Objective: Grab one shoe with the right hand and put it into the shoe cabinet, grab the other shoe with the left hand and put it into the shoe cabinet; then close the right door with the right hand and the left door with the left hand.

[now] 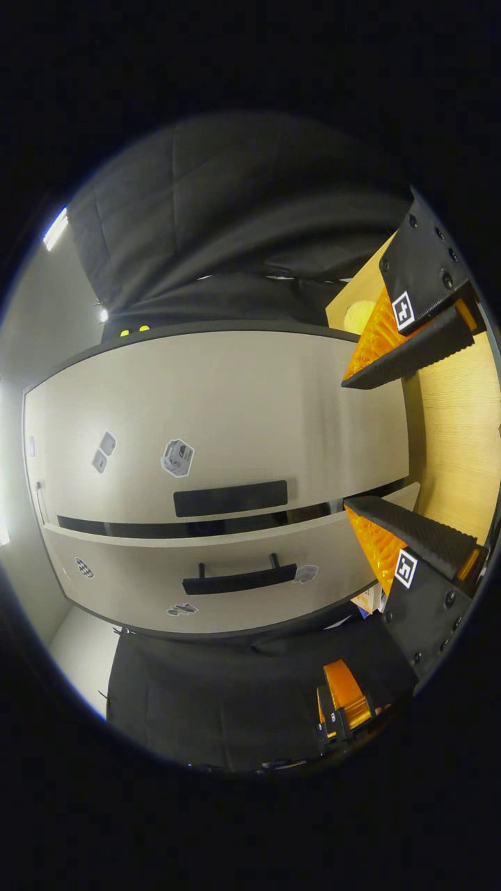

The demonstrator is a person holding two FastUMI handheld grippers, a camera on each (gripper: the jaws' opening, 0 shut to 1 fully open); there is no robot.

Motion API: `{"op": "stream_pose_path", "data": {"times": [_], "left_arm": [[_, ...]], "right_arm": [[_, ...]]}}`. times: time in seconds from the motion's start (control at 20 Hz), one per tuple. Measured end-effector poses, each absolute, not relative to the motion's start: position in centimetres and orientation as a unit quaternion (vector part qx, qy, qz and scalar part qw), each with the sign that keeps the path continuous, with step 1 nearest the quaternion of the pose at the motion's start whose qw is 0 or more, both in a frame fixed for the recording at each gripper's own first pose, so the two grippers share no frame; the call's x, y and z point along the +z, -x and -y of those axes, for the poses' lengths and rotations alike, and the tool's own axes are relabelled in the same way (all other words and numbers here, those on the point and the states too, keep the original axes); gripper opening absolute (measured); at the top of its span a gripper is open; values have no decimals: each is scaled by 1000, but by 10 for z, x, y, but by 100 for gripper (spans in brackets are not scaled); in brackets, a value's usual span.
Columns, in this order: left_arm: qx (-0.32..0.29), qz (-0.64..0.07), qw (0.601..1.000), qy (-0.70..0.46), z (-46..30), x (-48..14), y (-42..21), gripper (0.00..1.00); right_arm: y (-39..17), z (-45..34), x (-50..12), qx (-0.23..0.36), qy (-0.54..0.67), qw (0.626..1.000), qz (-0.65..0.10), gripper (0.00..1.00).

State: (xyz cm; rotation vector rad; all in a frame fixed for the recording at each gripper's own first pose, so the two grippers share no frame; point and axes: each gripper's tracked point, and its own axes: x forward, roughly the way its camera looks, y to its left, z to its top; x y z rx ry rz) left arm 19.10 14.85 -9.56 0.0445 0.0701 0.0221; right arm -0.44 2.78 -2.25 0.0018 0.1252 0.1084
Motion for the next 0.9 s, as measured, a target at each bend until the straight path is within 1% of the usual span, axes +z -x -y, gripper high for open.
{"op": "stream_pose_path", "data": {"times": [0.55, 0.9], "left_arm": [[8, -36, 999, -19, -150, -110, -187, 100], [0, -46, 999, -2, -150, -126, -187, 100]], "right_arm": [[19, -24, -30, 53, -10, 996, -65, 98], [25, -26, -47, 54, -19, 994, -88, 98]]}}
